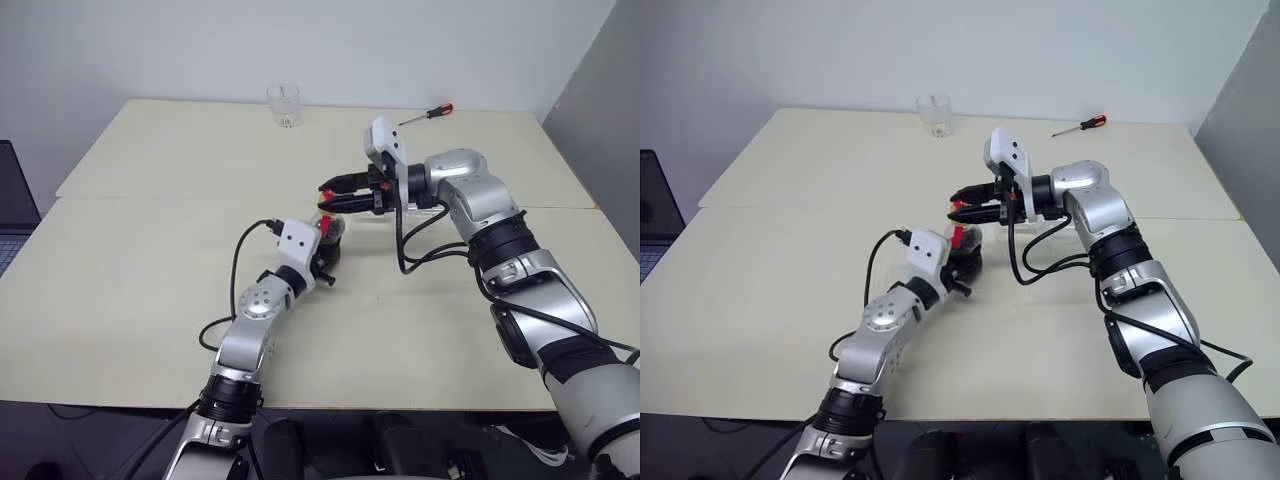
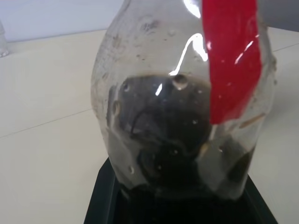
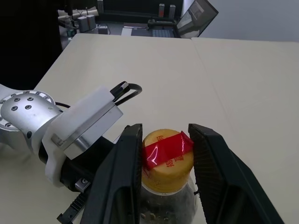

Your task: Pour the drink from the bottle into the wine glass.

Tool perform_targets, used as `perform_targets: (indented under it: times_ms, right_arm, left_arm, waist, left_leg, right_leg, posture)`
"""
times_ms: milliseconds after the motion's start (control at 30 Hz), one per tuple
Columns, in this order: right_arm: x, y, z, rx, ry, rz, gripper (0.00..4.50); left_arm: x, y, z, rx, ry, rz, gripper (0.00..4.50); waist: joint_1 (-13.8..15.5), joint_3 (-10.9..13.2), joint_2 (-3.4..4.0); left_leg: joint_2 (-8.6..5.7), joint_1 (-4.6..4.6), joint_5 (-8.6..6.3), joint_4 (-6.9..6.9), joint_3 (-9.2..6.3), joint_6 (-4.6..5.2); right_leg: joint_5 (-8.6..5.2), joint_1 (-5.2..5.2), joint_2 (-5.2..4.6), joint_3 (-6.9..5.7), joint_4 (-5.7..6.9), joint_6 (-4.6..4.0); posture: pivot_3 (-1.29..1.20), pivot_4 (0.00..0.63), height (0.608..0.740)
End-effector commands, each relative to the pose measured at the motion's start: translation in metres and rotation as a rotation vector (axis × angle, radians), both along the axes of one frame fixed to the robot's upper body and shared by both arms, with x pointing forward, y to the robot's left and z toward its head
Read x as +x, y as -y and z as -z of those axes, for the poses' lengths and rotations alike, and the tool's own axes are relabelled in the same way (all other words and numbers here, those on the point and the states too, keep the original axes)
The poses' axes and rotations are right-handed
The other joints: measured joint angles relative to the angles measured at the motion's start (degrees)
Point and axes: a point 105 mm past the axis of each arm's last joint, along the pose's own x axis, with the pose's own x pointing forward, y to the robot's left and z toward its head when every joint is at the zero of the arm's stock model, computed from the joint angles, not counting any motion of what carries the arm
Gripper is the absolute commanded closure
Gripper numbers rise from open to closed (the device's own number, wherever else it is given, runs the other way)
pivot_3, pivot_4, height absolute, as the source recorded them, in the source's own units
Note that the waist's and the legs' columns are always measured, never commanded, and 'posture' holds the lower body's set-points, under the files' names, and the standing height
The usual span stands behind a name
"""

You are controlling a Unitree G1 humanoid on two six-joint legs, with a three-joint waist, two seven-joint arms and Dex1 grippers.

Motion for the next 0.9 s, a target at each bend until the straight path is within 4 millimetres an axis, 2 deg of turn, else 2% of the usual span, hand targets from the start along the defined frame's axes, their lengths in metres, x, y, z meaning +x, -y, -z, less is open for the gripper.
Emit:
perform_targets:
  times_ms: [33,67,367,400,533,667,733,900]
  right_arm:
    - [-0.001,0.01,-0.01,0.028,-0.027,0.042,3.28]
    - [-0.003,0.01,-0.011,0.032,-0.032,0.043,3.28]
    - [-0.015,0.015,-0.032,0.107,-0.031,0.066,0.18]
    - [-0.016,0.015,-0.033,0.11,-0.031,0.067,0.0]
    - [-0.018,0.022,-0.042,0.154,-0.017,0.121,0.0]
    - [-0.017,0.025,-0.056,0.268,0.035,0.263,0.0]
    - [-0.017,0.017,-0.056,0.303,0.038,0.366,0.0]
    - [-0.025,0.006,-0.056,0.38,-0.002,0.477,0.0]
  left_arm:
    - [-0.005,0.003,-0.034,-0.039,0.125,0.012,3.47]
    - [-0.005,0.003,-0.034,-0.039,0.125,0.012,3.47]
    - [-0.004,0.004,-0.032,-0.037,0.115,0.025,3.47]
    - [-0.004,0.005,-0.032,-0.037,0.114,0.026,3.47]
    - [-0.004,0.006,-0.032,-0.037,0.113,0.03,3.47]
    - [-0.004,0.005,-0.031,-0.037,0.113,0.028,3.47]
    - [-0.004,0.004,-0.031,-0.036,0.113,0.024,3.47]
    - [-0.003,0.004,-0.03,-0.037,0.111,0.016,3.47]
  waist:
    - [0.1,0.0,0.0]
    - [0.1,0.0,0.0]
    - [0.1,0.0,0.04]
    - [0.1,0.0,0.03]
    - [0.1,0.0,0.03]
    - [0.1,0.0,0.03]
    - [-0.1,0.0,0.04]
    - [-0.3,0.0,0.04]
  left_leg:
    - [0.0,0.0,0.0,0.0,0.0,0.0]
    - [0.0,0.0,0.0,0.0,-0.01,0.0]
    - [0.0,0.0,0.0,0.01,-0.03,0.0]
    - [0.01,-0.01,0.0,0.01,-0.03,0.0]
    - [0.0,-0.01,0.0,0.01,-0.03,0.0]
    - [0.0,-0.02,0.0,0.01,-0.03,0.0]
    - [0.01,-0.01,0.0,0.0,-0.03,0.0]
    - [0.06,-0.02,0.0,-0.02,-0.06,0.0]
  right_leg:
    - [0.0,0.0,-0.01,-0.01,0.0,0.0]
    - [0.0,0.0,-0.02,-0.01,0.01,0.0]
    - [0.0,-0.01,0.03,-0.02,0.03,0.0]
    - [0.0,-0.01,0.03,-0.03,0.03,0.0]
    - [0.0,0.0,0.02,-0.03,0.0,0.0]
    - [0.0,-0.01,0.02,-0.02,0.02,0.0]
    - [0.0,-0.02,0.03,0.01,0.04,0.01]
    - [0.0,-0.06,0.08,-0.01,0.08,0.0]
  posture:
    - [0.0,0.15,0.74]
    - [0.0,0.15,0.74]
    - [0.0,0.15,0.74]
    - [0.0,0.15,0.74]
    - [0.0,0.15,0.74]
    - [0.0,0.15,0.74]
    - [0.0,0.15,0.74]
    - [0.0,0.15,0.74]
